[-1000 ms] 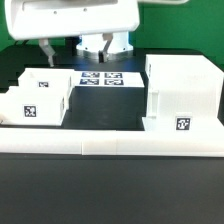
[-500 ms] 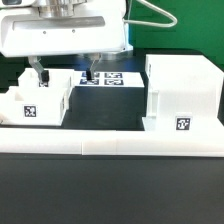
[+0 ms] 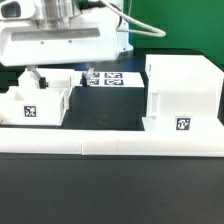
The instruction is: Assemble drawer
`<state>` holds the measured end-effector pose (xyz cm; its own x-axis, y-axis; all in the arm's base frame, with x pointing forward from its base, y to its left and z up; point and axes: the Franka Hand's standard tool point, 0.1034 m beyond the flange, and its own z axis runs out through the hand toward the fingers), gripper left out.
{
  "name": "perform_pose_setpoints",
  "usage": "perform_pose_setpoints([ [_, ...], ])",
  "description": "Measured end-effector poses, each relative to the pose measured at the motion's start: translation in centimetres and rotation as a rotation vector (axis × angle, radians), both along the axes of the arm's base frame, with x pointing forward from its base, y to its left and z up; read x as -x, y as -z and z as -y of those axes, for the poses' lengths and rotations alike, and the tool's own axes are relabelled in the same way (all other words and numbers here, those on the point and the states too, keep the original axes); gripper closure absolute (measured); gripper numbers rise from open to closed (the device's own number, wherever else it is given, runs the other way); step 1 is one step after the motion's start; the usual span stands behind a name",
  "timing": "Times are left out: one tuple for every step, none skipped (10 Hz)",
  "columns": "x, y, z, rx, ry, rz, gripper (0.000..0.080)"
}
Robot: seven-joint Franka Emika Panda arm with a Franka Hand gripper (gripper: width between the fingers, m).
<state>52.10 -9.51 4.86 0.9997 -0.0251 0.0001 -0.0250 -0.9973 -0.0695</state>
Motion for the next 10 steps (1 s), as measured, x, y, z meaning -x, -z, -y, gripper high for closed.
perform_pose_setpoints([
  [0.8,1.2,0.3,0.016,-0.014,0.0,0.0151],
  [1.2,2.0,0.4,0.022,-0.014,-0.008,0.0151],
  [1.4,2.8,0.4,0.032,-0.016,-0.007,0.0151],
  [1.7,3.4,0.3,0.038,-0.015,-0.008,0.0151],
  [1.8,3.8,0.1,0.041,-0.017,-0.009,0.0151],
  [1.8,4.0,-0.1,0.041,-0.02,-0.008,0.0151],
  [1.7,4.1,-0.3,0.041,-0.024,-0.007,0.0151],
  [1.6,4.2,-0.2,0.047,-0.024,0.001,0.0151],
  [1.6,4.2,-0.1,0.048,-0.023,0.002,0.0151],
  [1.6,4.2,-0.1,0.048,-0.023,0.002,0.0151],
])
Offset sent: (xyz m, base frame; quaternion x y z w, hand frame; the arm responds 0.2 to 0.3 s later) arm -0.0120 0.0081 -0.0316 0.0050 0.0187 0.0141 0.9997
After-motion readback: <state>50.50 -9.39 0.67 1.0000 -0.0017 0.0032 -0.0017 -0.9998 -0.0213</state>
